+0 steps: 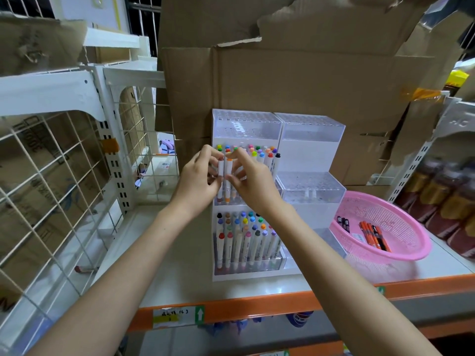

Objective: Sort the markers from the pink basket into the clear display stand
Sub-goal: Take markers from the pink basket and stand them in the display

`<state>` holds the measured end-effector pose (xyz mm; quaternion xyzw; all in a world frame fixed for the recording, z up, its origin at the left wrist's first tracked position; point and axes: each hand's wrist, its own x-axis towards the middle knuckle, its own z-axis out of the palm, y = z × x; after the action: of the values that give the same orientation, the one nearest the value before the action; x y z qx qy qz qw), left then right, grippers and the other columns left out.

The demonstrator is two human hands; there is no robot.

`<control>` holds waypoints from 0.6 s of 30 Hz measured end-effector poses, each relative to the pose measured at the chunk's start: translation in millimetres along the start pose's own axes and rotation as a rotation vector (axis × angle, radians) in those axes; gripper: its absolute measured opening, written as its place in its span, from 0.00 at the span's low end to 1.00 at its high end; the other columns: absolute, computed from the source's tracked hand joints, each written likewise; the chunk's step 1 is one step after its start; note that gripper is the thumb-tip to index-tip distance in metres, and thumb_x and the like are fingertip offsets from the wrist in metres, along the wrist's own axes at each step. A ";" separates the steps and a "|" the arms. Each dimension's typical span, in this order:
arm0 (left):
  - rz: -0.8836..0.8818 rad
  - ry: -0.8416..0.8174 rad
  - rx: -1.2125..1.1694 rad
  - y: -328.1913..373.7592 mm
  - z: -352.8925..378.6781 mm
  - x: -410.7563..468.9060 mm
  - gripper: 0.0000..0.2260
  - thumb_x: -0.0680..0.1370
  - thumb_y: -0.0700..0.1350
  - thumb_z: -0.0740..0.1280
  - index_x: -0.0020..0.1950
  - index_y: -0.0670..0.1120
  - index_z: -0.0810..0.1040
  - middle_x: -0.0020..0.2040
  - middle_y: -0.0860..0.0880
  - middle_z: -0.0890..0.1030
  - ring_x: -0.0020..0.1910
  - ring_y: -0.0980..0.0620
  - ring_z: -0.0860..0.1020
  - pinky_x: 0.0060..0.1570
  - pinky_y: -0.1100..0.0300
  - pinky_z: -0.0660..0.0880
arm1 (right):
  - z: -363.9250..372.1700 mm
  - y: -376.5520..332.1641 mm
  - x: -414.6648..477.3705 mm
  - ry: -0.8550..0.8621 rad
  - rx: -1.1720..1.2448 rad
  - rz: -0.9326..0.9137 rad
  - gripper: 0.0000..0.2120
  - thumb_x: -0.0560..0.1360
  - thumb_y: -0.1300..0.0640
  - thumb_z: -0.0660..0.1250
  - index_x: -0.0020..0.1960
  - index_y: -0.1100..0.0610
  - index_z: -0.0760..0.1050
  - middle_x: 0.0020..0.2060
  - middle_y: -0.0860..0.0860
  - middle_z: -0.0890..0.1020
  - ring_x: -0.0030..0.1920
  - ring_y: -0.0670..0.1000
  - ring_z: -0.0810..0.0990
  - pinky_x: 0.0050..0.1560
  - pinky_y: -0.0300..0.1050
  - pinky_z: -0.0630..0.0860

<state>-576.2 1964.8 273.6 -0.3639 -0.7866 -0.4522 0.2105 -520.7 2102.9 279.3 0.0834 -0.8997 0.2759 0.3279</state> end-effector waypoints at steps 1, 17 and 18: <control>-0.001 0.003 0.001 -0.4 0.2 -0.2 0.16 0.71 0.34 0.71 0.54 0.45 0.72 0.48 0.49 0.75 0.43 0.55 0.78 0.41 0.63 0.78 | -1.0 -0.5 -0.3 0.008 0.002 0.001 0.15 0.76 0.64 0.69 0.61 0.58 0.71 0.45 0.52 0.79 0.41 0.50 0.80 0.46 0.43 0.81; 0.128 0.069 0.437 16.7 -2.2 3.1 0.09 0.74 0.41 0.68 0.53 0.43 0.74 0.51 0.46 0.75 0.50 0.46 0.75 0.46 0.49 0.77 | -14.1 8.2 -3.0 0.052 -0.101 -0.093 0.18 0.77 0.59 0.67 0.66 0.55 0.72 0.56 0.52 0.79 0.49 0.50 0.78 0.50 0.46 0.80; 0.143 0.098 0.465 20.9 -1.3 4.4 0.09 0.74 0.43 0.68 0.53 0.43 0.75 0.51 0.46 0.76 0.50 0.46 0.75 0.47 0.49 0.76 | -17.0 9.8 -4.3 0.063 -0.102 -0.095 0.19 0.77 0.59 0.67 0.67 0.55 0.71 0.56 0.52 0.78 0.50 0.50 0.78 0.49 0.46 0.79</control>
<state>-563.0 1972.1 288.9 -0.3379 -0.8308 -0.2599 0.3578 -511.4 2120.3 283.0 0.1003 -0.8969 0.2162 0.3724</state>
